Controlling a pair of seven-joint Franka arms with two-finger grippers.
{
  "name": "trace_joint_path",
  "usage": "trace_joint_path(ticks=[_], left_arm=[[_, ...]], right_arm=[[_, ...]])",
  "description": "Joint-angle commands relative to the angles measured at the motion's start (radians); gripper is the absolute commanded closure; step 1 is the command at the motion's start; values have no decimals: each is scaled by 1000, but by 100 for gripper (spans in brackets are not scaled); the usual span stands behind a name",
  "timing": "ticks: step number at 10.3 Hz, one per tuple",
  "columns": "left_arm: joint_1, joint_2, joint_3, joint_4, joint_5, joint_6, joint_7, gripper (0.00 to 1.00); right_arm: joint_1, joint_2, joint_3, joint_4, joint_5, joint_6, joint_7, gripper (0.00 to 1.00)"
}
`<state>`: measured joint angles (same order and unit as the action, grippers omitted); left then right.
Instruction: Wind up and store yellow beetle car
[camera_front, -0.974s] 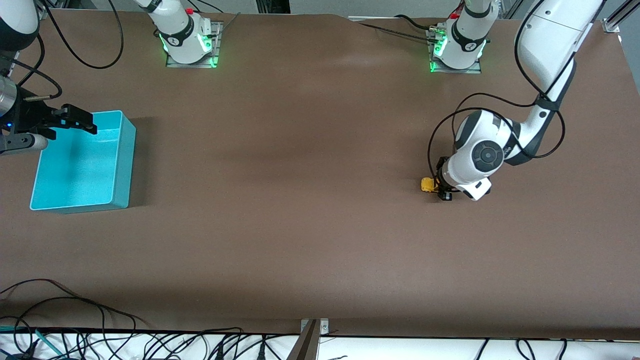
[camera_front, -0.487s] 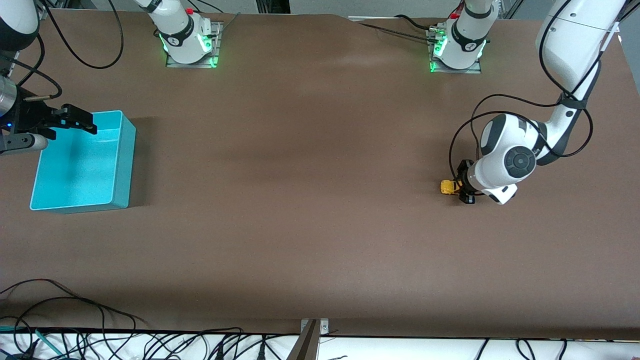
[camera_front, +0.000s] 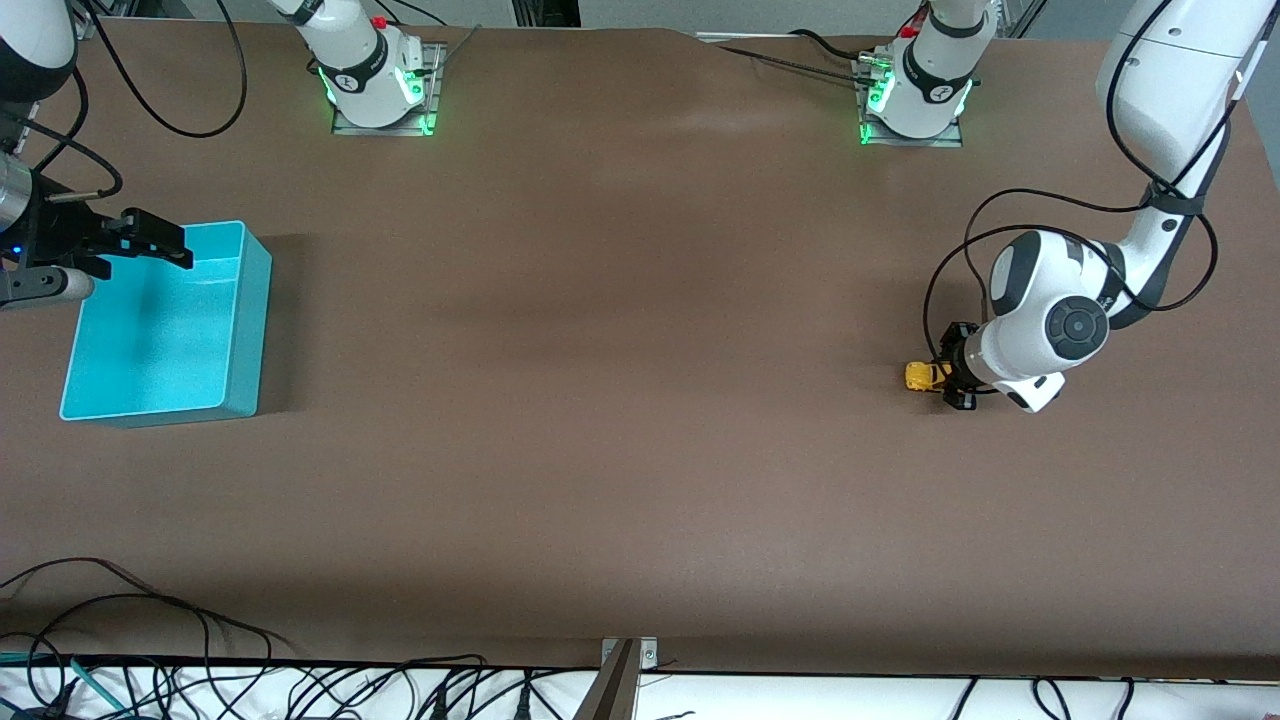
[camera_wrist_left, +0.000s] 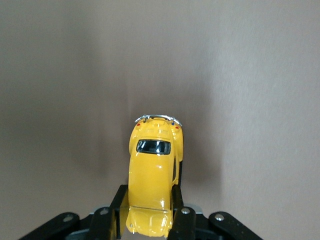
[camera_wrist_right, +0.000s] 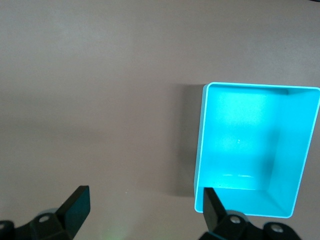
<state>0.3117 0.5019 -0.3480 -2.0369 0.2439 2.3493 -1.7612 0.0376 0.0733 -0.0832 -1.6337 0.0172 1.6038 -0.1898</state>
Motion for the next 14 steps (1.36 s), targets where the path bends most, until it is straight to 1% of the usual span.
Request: trace_joint_path(ticks=[1, 2, 6, 7, 8, 9, 14], left_arm=[[52, 70, 15, -5, 109, 24, 19, 100], [62, 75, 15, -5, 124, 22, 19, 100], [61, 70, 12, 0, 121, 22, 5, 99], [61, 69, 12, 0, 114, 22, 5, 32], [56, 67, 11, 0, 114, 22, 0, 3], [56, 63, 9, 3, 114, 22, -14, 0], [56, 47, 4, 6, 110, 22, -17, 0]], right_arm=[[-4, -12, -4, -11, -3, -4, -11, 0], [-4, -10, -4, -11, -3, -2, -11, 0], [-4, -10, -6, -11, -3, -4, -11, 0], [-4, -10, -6, -11, -3, -2, -13, 0], [-4, -10, -6, -11, -3, -2, -13, 0], [-4, -10, -6, -11, -3, -2, -11, 0], [-4, -10, -6, -11, -3, -2, -13, 0]])
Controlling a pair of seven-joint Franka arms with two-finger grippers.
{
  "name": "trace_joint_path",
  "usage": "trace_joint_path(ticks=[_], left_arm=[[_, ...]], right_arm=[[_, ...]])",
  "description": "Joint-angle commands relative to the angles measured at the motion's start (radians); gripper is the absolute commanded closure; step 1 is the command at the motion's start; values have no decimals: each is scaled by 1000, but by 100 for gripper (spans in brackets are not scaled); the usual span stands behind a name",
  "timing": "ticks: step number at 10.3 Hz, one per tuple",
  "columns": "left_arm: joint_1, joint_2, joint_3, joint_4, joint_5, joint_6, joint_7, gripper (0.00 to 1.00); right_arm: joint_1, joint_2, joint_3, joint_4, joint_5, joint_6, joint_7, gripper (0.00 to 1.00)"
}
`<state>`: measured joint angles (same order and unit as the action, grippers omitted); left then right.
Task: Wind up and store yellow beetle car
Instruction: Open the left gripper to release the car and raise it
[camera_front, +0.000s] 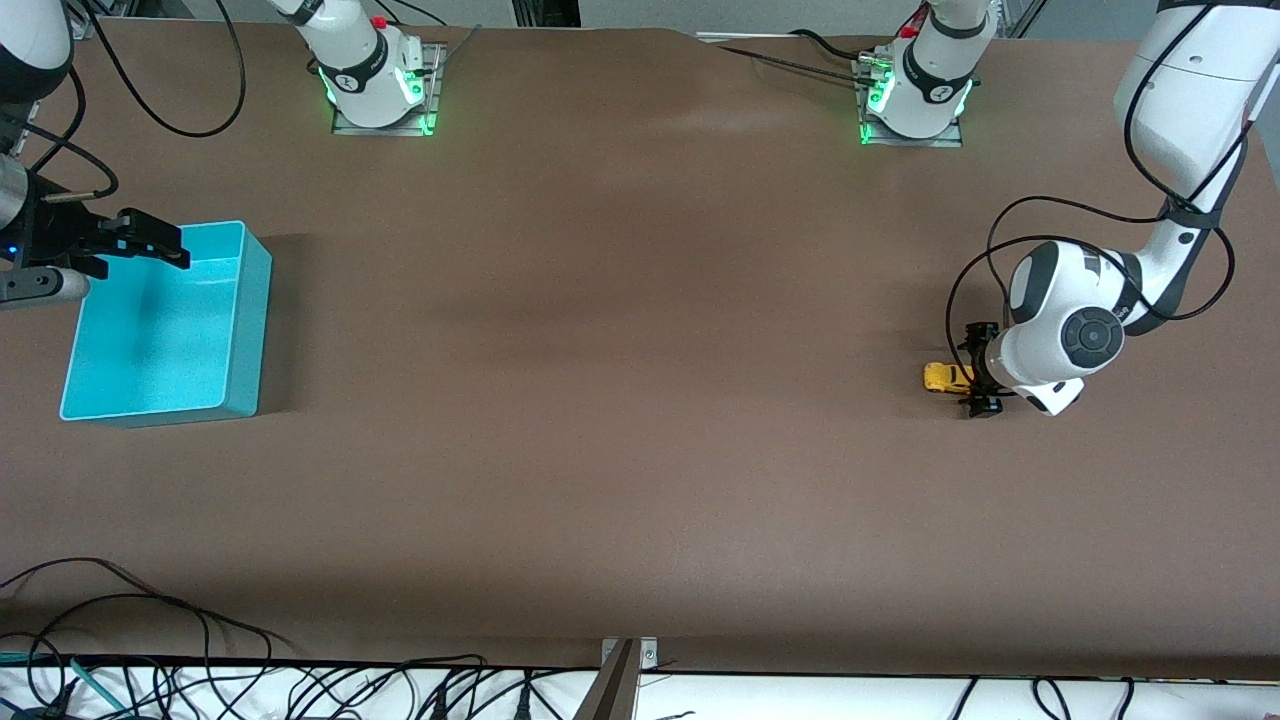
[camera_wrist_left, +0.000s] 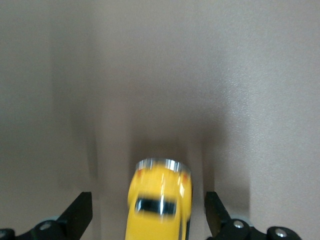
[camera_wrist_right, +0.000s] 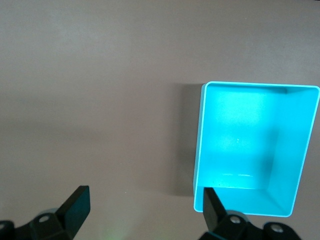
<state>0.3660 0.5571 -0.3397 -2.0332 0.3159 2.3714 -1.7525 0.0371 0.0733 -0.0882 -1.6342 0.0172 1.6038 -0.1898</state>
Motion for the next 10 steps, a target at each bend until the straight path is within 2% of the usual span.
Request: trace_joint_path(ticks=[1, 6, 9, 10], left_arm=[[1, -9, -4, 2, 38, 0, -25, 0], [2, -60, -31, 10, 40, -41, 2, 0], [10, -118, -59, 72, 25, -125, 161, 0], [8, -140, -58, 108, -25, -168, 261, 0]], right_arm=[[-3, -10, -1, -10, -3, -2, -11, 0], [-3, -10, -1, -10, -2, -2, -11, 0], [-3, -10, -1, -10, 0, -4, -13, 0], [-3, -10, -1, -10, 0, -4, -11, 0]])
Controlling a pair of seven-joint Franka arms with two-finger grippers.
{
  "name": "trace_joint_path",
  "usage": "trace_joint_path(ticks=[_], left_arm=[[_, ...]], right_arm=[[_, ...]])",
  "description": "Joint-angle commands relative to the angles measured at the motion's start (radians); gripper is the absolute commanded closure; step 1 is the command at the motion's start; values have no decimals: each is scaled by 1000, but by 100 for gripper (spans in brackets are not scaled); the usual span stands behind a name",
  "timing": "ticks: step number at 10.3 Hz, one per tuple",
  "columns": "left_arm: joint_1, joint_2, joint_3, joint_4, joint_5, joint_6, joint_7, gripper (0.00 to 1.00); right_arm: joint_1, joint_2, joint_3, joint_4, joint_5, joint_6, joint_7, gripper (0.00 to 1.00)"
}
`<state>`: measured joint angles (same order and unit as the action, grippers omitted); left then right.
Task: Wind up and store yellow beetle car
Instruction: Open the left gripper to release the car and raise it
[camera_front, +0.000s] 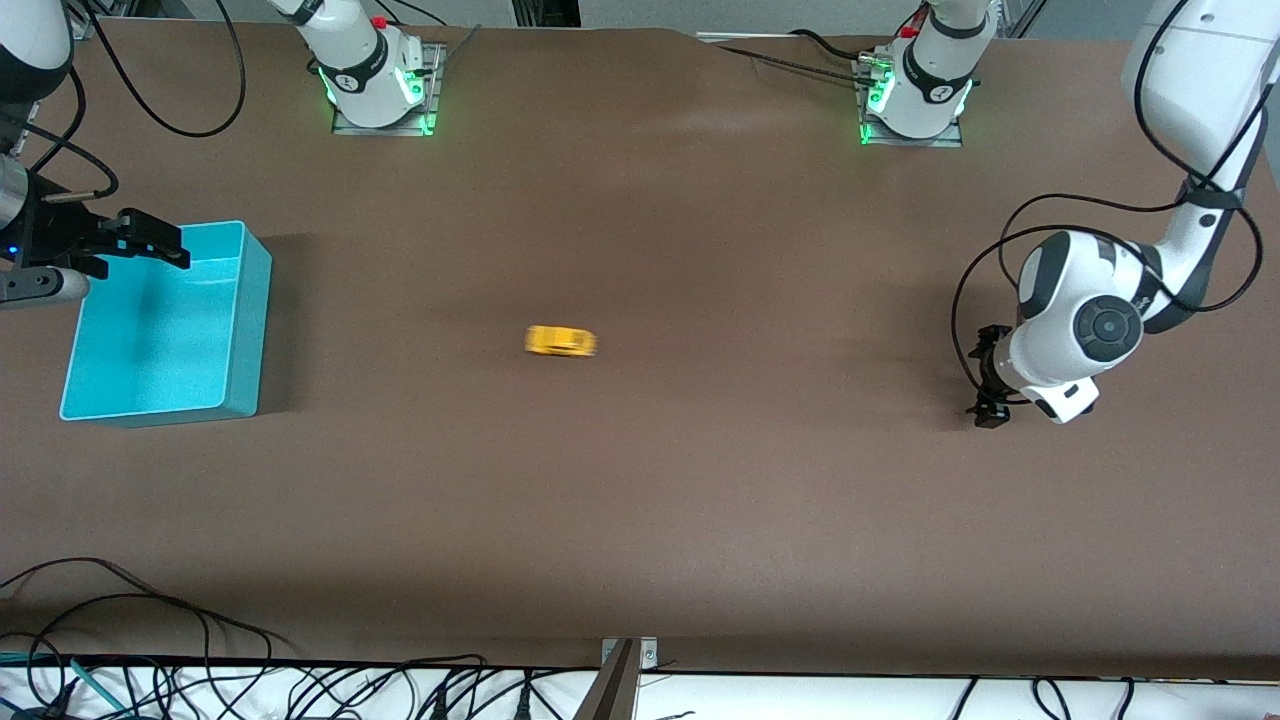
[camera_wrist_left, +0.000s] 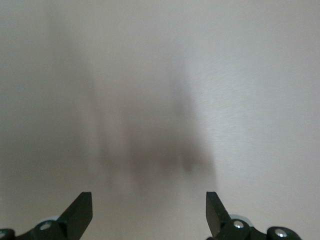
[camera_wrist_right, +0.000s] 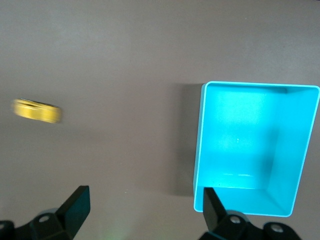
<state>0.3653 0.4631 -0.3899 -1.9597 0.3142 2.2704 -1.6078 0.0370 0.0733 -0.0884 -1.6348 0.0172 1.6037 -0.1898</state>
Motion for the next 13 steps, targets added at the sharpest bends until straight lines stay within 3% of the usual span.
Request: trace_joint_path(ticks=[1, 3, 6, 11, 13], left_arm=[[15, -63, -7, 79, -94, -124, 246, 0], [33, -78, -3, 201, -225, -280, 530, 0], [34, -78, -7, 356, -241, -469, 786, 0], [38, -118, -49, 404, -241, -528, 1115, 0], [38, -153, -49, 406, -242, -612, 1228, 0]], right_arm=[[-3, -10, -1, -10, 0, -4, -11, 0], [-3, -10, -1, -10, 0, -2, -13, 0], [-3, -9, -1, -10, 0, -1, -11, 0], [4, 9, 9, 1, 7, 10, -11, 0], [33, 28, 10, 16, 6, 15, -8, 0]])
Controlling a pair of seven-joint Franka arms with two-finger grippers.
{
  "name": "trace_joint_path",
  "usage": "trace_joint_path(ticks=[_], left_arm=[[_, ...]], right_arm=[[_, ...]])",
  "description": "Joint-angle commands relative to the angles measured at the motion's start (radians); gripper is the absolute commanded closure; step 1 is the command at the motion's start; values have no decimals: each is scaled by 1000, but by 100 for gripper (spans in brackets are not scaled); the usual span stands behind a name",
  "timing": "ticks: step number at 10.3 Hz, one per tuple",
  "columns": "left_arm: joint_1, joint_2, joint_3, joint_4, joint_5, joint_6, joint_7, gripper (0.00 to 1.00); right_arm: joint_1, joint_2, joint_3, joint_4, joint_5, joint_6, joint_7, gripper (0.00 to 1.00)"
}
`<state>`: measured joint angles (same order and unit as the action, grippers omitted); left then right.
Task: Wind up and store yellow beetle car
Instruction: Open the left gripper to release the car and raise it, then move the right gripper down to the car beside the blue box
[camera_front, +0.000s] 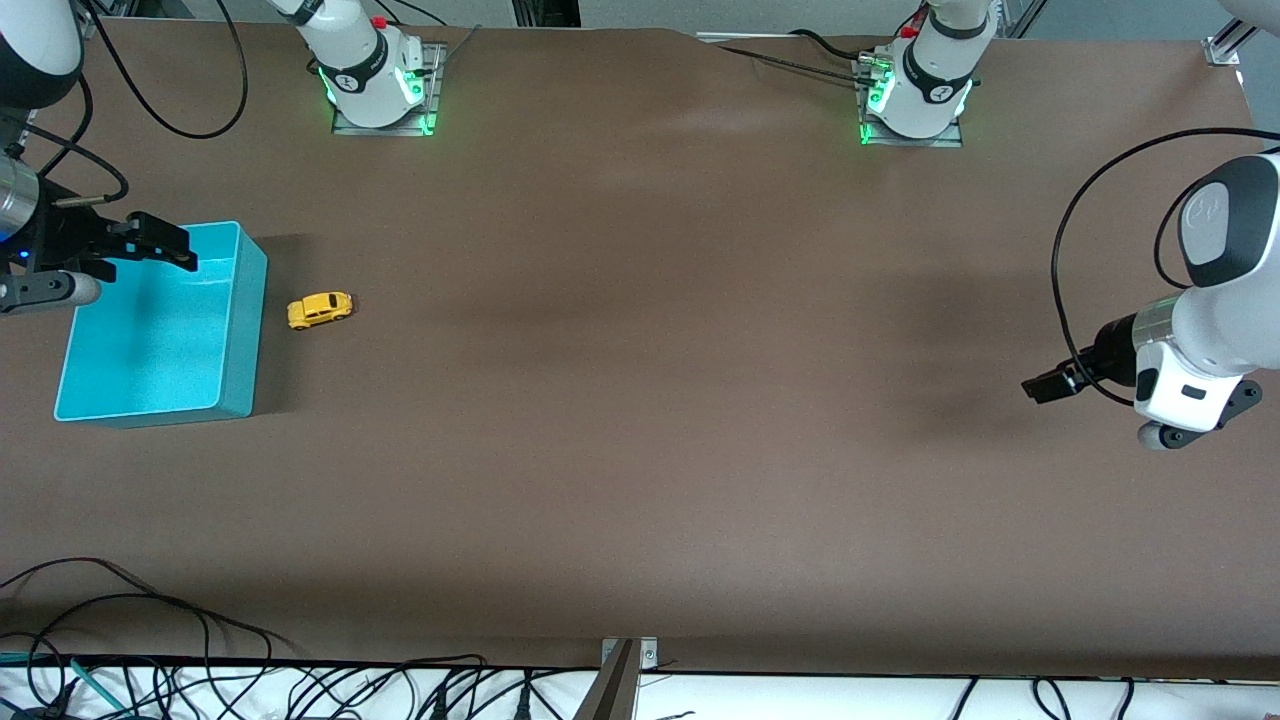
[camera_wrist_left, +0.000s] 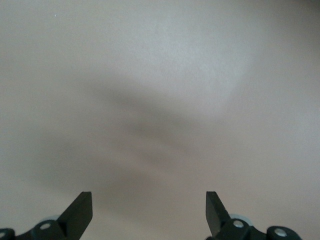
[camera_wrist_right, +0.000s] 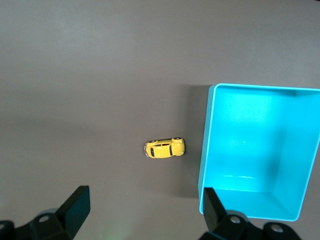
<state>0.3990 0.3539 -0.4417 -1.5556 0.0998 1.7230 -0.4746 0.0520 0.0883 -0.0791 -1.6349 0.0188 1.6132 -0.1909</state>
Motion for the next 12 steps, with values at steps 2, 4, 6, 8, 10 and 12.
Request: trace_joint_path(ticks=[2, 4, 6, 8, 10, 12], left_arm=[[9, -52, 6, 2, -58, -86, 109, 0], [34, -53, 2, 3, -66, -100, 114, 0], [37, -61, 5, 2, -66, -111, 117, 0], [41, -61, 5, 2, -66, -129, 131, 0], [41, -61, 5, 2, -66, -129, 131, 0], [40, -61, 5, 2, -66, -129, 131, 0]], right_arm=[[22, 40, 4, 23, 6, 10, -7, 0], [61, 70, 27, 20, 4, 52, 10, 0], [81, 65, 32, -50, 4, 127, 62, 0], [80, -33, 80, -258, 4, 267, -13, 0], [66, -119, 91, -472, 7, 405, -245, 0], [16, -131, 91, -542, 18, 421, -490, 0]])
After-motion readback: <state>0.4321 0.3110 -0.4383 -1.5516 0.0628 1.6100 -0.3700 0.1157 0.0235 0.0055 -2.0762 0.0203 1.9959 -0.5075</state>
